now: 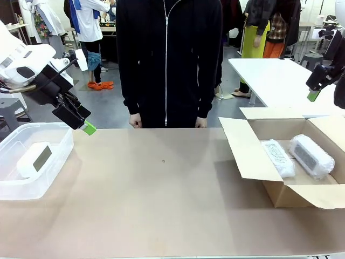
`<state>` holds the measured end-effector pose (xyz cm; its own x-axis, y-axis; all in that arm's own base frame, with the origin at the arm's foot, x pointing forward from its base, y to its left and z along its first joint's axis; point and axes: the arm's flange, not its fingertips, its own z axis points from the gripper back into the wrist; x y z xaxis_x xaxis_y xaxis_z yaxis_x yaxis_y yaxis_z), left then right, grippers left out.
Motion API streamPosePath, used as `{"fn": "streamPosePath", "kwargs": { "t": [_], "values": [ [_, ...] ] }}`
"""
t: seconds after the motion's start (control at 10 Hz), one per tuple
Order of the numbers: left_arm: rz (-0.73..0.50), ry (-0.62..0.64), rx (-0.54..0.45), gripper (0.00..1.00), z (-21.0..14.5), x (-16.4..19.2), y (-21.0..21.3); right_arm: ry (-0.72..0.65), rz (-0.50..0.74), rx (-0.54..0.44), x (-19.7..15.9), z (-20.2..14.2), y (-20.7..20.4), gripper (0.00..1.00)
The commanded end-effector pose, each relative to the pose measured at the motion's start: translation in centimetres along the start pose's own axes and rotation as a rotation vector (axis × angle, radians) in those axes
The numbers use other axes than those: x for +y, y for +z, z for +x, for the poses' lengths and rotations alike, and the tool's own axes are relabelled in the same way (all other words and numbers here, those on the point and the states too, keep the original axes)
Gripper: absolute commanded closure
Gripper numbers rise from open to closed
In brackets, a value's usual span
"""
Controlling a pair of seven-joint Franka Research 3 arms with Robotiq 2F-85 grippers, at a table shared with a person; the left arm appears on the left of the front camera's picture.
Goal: Separate and place wrapped and unwrapped clocks.
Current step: If the picked Digital clock is wrapped, place it in the Package Box ; if not, place it in the Organizing box.
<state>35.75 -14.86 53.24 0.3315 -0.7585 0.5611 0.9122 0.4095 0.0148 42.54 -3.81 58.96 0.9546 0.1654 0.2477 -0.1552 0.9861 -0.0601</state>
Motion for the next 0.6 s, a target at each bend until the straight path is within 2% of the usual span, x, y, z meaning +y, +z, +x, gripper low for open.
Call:
{"fn": "streamPosePath", "kwargs": {
  "t": [0.0,0.5],
  "values": [
    [0.001,0.007,0.004,0.0,-0.05,-0.08,-0.03,-0.007,-0.007,-0.012,-0.01,0.21,-0.28,0.0],
    [0.001,0.007,0.004,0.0,-0.05,-0.08,-0.03,-0.007,-0.007,-0.012,-0.01,0.21,-0.28,0.0]
  ]
}}
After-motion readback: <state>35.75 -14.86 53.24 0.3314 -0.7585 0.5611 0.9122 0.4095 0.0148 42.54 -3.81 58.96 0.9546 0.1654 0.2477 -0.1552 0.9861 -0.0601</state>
